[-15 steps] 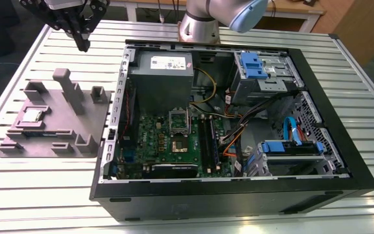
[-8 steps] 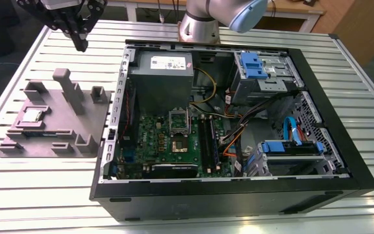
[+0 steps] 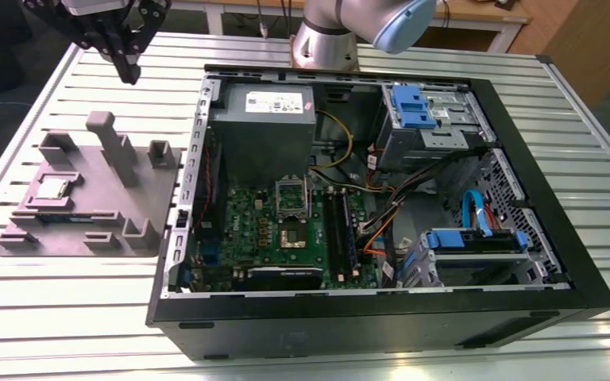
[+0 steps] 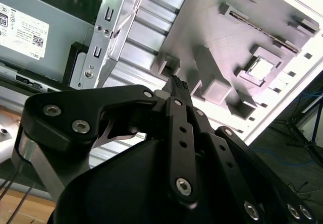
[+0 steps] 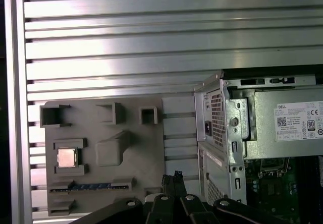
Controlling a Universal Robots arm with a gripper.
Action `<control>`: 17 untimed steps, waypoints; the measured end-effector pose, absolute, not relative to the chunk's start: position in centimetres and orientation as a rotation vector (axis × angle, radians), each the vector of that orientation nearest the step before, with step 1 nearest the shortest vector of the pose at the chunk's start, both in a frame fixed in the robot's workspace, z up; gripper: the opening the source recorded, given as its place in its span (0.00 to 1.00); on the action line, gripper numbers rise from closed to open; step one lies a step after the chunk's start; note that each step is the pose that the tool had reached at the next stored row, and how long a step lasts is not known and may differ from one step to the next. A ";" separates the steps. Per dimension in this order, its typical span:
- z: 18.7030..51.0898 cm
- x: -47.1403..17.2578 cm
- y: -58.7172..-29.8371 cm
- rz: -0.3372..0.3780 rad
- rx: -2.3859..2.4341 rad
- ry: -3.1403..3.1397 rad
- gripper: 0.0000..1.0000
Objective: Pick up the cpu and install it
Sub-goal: 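Reach for the cpu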
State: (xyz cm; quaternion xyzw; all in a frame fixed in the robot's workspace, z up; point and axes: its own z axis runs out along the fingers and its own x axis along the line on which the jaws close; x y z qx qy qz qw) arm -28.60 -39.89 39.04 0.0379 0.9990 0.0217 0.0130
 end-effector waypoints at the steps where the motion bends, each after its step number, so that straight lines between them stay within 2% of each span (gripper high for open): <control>1: 39.0 -28.7 -39.9 0.068 0.118 3.113 0.10; 17: 39.0 -29.0 -39.9 0.068 0.118 3.113 0.10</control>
